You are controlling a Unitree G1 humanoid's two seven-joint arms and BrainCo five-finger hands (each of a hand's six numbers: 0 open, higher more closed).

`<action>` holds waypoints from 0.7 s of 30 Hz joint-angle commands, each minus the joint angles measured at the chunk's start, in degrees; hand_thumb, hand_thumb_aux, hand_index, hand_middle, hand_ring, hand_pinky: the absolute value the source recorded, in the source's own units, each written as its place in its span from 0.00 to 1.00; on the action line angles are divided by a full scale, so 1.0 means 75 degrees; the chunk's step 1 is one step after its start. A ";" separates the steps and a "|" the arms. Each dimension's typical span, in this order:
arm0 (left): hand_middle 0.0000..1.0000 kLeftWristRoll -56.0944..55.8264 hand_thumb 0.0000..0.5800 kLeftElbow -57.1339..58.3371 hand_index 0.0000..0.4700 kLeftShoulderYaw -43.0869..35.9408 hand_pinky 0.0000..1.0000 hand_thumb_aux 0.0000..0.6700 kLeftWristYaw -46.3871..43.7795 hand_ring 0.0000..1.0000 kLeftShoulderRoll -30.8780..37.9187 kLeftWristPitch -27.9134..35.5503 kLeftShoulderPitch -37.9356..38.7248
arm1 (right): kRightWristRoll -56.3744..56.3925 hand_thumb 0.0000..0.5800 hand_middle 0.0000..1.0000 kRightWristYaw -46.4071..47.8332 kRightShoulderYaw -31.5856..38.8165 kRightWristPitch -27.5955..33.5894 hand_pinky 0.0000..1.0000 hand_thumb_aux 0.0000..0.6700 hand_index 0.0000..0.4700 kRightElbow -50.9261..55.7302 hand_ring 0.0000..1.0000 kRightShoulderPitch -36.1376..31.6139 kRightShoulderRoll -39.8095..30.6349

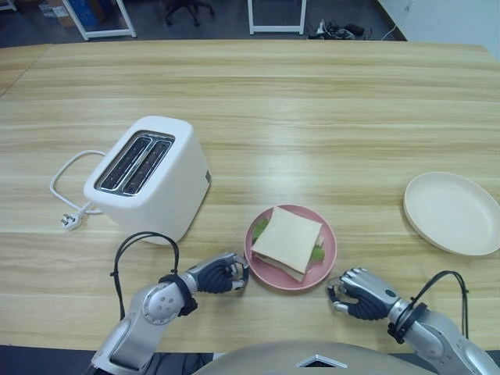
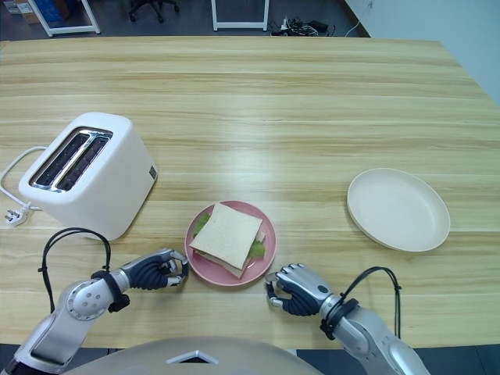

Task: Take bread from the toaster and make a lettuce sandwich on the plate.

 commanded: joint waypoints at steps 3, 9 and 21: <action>1.00 0.0506 1.00 0.1111 1.00 -0.0980 1.00 1.00 -0.0245 1.00 -0.0529 0.0436 -0.0611 | -0.0781 1.00 1.00 0.0171 0.0699 0.0090 1.00 1.00 1.00 0.1118 1.00 -0.0990 0.0482; 1.00 0.0645 1.00 0.2051 1.00 -0.0998 1.00 1.00 0.0244 1.00 -0.1007 0.0325 -0.1463 | -0.1280 1.00 1.00 -0.1228 0.1046 0.0137 1.00 1.00 1.00 0.3106 1.00 -0.2655 0.1389; 0.98 0.0413 1.00 0.4297 1.00 -0.0624 0.98 1.00 0.1233 0.98 -0.1802 -0.0552 -0.3296 | -0.0499 0.89 0.00 -0.3319 0.0723 -0.0549 0.00 0.67 0.67 0.4467 0.00 -0.3447 0.1732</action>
